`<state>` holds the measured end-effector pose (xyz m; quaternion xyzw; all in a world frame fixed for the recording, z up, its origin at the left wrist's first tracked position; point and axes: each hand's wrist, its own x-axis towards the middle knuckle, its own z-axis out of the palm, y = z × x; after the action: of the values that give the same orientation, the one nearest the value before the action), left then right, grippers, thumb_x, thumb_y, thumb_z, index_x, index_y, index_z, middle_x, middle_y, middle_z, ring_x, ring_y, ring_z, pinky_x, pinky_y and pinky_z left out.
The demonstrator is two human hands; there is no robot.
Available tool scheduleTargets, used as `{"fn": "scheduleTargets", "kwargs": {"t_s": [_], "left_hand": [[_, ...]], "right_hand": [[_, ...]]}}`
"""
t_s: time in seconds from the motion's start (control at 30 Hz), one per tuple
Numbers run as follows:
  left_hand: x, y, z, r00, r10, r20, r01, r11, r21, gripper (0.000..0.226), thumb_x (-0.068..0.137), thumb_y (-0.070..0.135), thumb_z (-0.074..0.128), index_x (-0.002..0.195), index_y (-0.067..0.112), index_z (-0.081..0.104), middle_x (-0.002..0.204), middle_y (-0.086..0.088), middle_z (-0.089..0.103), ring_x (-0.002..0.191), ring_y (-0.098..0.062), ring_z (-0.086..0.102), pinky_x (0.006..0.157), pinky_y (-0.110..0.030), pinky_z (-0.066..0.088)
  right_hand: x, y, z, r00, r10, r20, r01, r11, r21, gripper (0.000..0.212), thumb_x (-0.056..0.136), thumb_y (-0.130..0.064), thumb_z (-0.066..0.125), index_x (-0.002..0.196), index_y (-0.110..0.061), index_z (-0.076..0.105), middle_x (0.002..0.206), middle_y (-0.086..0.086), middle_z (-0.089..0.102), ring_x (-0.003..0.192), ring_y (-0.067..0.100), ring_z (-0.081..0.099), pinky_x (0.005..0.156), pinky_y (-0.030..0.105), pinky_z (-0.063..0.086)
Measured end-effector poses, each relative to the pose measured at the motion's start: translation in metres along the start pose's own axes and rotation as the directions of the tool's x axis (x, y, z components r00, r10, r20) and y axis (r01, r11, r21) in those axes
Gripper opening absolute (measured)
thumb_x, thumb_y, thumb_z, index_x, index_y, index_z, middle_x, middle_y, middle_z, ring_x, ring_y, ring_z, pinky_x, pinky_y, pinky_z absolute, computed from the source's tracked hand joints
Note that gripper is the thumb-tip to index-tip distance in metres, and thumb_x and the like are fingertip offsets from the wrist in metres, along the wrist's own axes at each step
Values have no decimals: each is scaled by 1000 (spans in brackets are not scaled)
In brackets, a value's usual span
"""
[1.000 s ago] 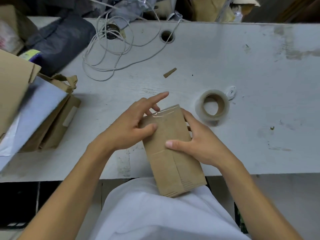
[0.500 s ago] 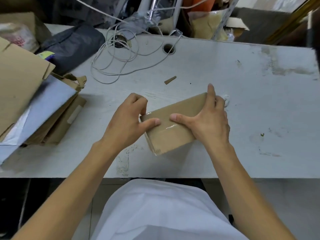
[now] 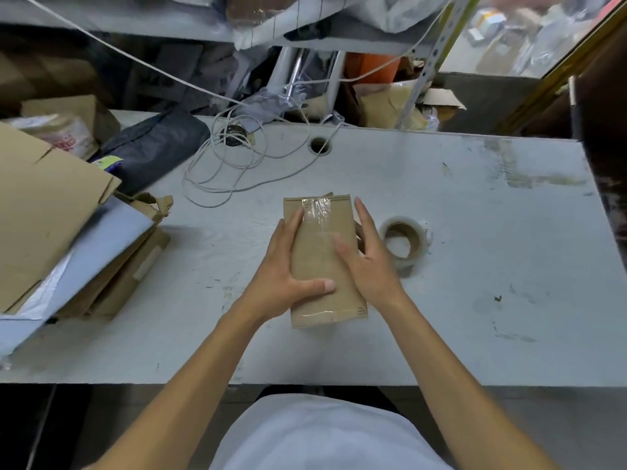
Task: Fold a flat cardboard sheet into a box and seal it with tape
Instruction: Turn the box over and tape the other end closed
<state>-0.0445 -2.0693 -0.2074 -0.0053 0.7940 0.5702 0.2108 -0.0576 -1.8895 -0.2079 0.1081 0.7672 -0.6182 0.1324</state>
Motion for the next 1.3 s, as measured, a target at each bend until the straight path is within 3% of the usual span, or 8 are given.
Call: {"fn": "scheduleTargets", "kwargs": {"t_s": [0.13,0.27,0.4,0.5,0.67,0.83,1.17,1.3], "left_hand": [[7,6,9,998,-17,-57,18,999,27,120,52,57,86,145,65,10,157,16,23,142,-11,32,114,-45,38],[10,12,14,996,-35,-81,37,999,21,121,51,56,87,146,64,12,152,19,27,136,-9,38,110,-39,43],[11,17,16,995,-45,-91,48,998,27,119,49,57,87,141,69,12,150,19,29,135,-9,41,105,-31,44],[9,20,17,994,-48,-101,57,995,83,120,49,60,86,143,66,11,153,15,24,138,-10,35,111,-37,40],[6,45,24,969,162,-187,-90,935,344,112,75,38,83,159,29,10,165,9,10,152,-8,9,122,-31,17],[12,87,42,874,430,-227,-321,861,395,79,85,43,69,151,13,38,152,0,45,140,-11,41,114,-25,34],[-3,82,60,720,582,-378,-425,801,422,27,89,18,74,115,11,73,116,1,70,105,-11,66,89,-27,55],[-8,84,58,751,543,-376,-408,829,383,28,88,19,75,115,13,71,114,2,68,101,-10,65,84,-28,57]], "right_hand": [[21,32,-54,963,-82,-258,-13,938,-346,31,100,-8,47,128,-10,61,111,0,68,99,10,63,87,21,48],[40,70,-80,996,-72,-61,-3,617,-787,23,86,-10,60,107,-7,67,106,7,68,99,26,63,76,29,47],[46,78,-85,999,10,31,26,327,-945,23,89,-16,55,108,-13,67,97,4,70,99,24,63,104,34,32],[40,67,-90,998,-56,-38,-4,519,-855,22,93,-16,55,113,-15,62,102,4,68,113,30,56,108,40,33],[13,13,-102,971,-238,-16,165,718,-676,18,97,-28,58,92,-11,54,91,2,58,94,19,49,92,49,48],[-23,-26,-100,926,-349,140,362,724,-587,15,99,-30,54,103,-15,55,99,-4,57,91,1,41,105,51,38],[-41,-36,-84,919,-335,209,392,705,-591,21,98,-35,52,94,-15,54,90,-3,58,89,14,53,118,39,17],[-44,-40,-82,904,-364,225,424,685,-592,18,98,-34,53,94,-16,54,89,-4,57,88,13,51,117,38,20]]}}
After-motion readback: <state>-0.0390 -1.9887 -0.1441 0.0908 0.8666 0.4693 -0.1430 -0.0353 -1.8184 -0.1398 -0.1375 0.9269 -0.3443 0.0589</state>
